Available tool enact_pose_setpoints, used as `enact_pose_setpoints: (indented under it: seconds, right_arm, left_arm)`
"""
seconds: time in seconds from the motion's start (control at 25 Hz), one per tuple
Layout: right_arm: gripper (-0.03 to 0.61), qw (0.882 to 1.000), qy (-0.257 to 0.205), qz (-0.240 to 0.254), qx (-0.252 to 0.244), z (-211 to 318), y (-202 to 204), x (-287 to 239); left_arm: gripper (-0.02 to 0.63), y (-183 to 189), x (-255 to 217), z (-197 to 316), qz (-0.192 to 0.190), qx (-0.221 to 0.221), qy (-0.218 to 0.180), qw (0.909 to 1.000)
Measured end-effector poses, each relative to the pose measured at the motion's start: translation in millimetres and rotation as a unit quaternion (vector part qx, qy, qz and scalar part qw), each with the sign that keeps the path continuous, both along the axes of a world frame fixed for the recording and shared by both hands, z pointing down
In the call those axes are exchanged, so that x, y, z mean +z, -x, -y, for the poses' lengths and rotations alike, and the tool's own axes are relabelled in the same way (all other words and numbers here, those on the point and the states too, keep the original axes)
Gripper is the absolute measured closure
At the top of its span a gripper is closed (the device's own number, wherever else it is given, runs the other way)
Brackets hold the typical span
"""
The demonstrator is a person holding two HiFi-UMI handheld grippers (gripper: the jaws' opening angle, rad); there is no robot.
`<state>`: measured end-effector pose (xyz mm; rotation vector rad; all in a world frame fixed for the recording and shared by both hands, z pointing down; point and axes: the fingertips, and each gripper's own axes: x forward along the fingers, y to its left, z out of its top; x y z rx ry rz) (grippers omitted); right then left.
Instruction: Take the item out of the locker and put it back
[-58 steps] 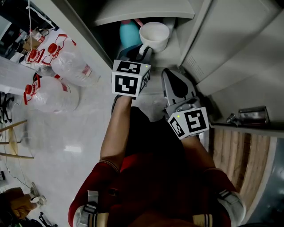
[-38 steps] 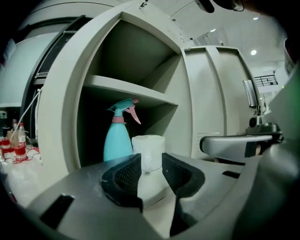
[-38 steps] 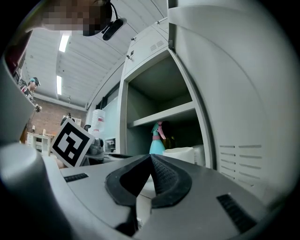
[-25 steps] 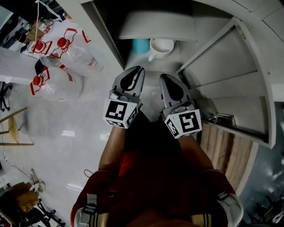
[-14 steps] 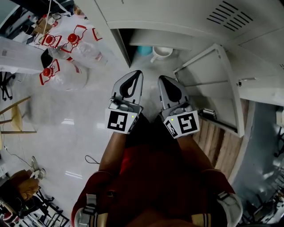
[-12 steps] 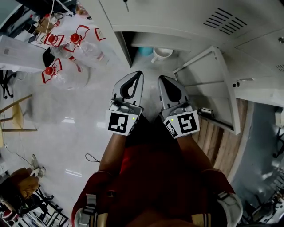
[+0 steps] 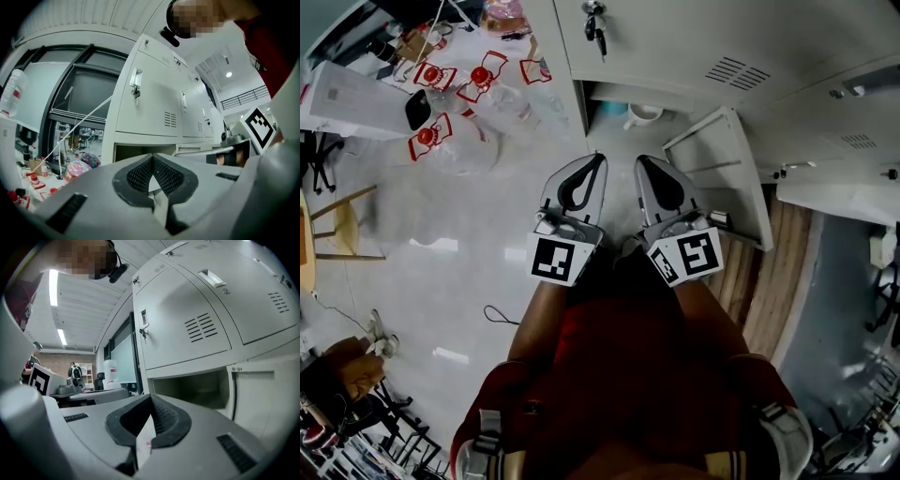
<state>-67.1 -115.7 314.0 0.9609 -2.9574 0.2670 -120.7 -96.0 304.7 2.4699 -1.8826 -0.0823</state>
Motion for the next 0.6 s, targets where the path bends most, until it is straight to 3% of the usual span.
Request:
enact_pose_setpoints:
  seconds: [0.6]
  right_arm:
    - [0.580, 1.000, -0.010, 0.016, 0.019, -13, -32, -74]
  left_arm:
    - [0.607, -21, -83, -18, 0.005, 0.017, -0.007, 0.9998]
